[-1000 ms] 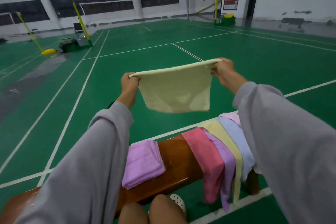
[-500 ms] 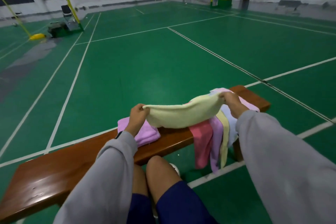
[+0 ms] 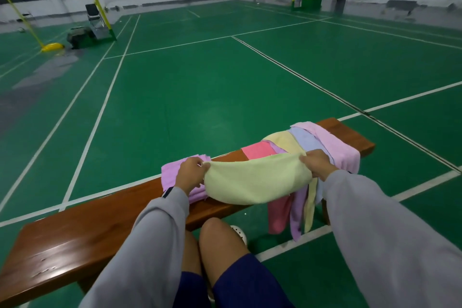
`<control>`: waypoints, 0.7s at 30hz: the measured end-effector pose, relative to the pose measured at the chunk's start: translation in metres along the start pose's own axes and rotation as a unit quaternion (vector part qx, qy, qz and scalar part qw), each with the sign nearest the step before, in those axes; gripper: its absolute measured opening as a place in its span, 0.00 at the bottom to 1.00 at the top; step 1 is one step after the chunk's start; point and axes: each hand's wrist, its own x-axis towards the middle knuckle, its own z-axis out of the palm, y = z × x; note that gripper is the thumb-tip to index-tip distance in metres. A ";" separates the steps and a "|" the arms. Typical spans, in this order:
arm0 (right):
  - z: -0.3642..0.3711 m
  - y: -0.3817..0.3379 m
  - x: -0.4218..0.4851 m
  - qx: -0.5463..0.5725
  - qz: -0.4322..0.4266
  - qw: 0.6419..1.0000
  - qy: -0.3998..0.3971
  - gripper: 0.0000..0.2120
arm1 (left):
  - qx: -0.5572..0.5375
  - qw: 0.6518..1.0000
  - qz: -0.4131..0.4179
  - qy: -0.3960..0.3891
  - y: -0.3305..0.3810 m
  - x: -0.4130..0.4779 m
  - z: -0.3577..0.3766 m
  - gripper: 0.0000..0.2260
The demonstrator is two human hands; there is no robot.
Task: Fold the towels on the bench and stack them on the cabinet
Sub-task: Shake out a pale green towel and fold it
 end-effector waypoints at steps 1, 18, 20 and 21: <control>0.000 -0.002 0.006 -0.015 -0.012 1.000 0.010 0.17 | 0.011 1.000 0.002 0.007 0.001 0.006 0.000 0.08; 0.037 -0.001 0.091 -0.157 -0.029 0.986 0.043 0.16 | 0.181 0.983 -0.029 0.021 -0.009 0.110 0.058 0.11; 0.044 0.004 0.100 -0.169 -0.030 0.985 0.032 0.14 | 0.251 0.968 -0.001 0.017 -0.017 0.118 0.066 0.12; 0.048 0.006 0.104 -0.176 -0.030 0.984 0.025 0.14 | 0.298 0.955 0.017 0.009 -0.020 0.122 0.070 0.12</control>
